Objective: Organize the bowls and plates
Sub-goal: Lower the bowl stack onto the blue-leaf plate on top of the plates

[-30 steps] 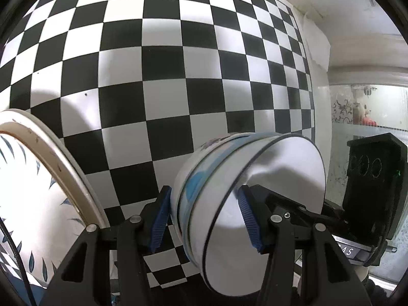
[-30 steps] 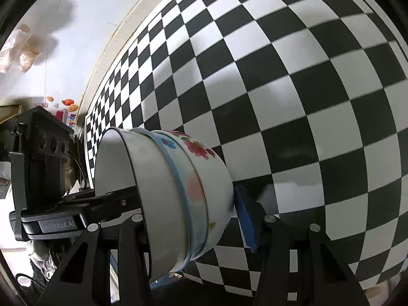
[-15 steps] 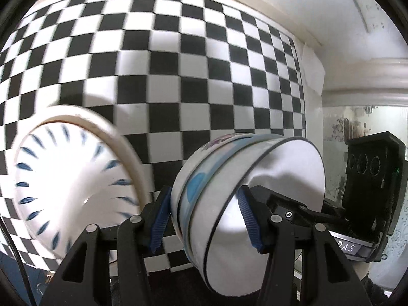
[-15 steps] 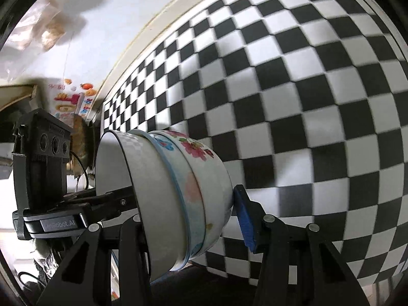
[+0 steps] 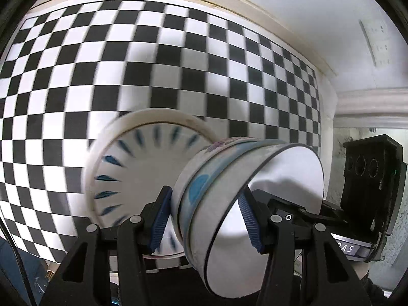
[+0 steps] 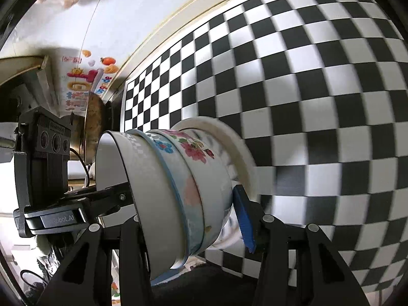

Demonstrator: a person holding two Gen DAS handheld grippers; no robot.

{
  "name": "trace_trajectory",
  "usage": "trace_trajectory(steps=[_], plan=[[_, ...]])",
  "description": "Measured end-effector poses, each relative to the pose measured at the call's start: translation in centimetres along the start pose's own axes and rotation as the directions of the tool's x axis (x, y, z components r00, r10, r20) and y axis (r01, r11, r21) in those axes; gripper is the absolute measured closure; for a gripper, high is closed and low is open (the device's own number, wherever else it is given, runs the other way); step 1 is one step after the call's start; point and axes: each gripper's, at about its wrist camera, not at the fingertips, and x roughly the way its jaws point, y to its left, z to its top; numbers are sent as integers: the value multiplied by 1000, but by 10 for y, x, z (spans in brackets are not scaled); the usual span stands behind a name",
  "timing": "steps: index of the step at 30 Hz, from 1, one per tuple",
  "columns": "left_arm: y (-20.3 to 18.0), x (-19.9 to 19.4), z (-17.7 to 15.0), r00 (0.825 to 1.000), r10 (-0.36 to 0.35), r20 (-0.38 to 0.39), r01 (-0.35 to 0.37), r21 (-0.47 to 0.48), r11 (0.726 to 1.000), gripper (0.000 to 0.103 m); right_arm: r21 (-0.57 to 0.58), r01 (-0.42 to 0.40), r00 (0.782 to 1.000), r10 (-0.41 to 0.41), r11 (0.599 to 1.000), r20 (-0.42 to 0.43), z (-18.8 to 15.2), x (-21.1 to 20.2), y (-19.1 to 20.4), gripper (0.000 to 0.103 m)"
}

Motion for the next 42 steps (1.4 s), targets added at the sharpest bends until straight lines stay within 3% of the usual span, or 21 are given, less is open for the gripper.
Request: trace_trajectory(steps=[8,18,42], plan=[[43,5,3,1000,-6,-1,6,-70,998,53,-39,17,998,-19,999,-52,13,49,24,54],[59,21,1,999,-11,-34,7,-94,996,53,-45,58,994,-62,997,-92,19,79,25,54],[54,15,-6,999,48,-9,-48,-58,997,53,-62,106,992,-110,992,-69,16,76,27,57]])
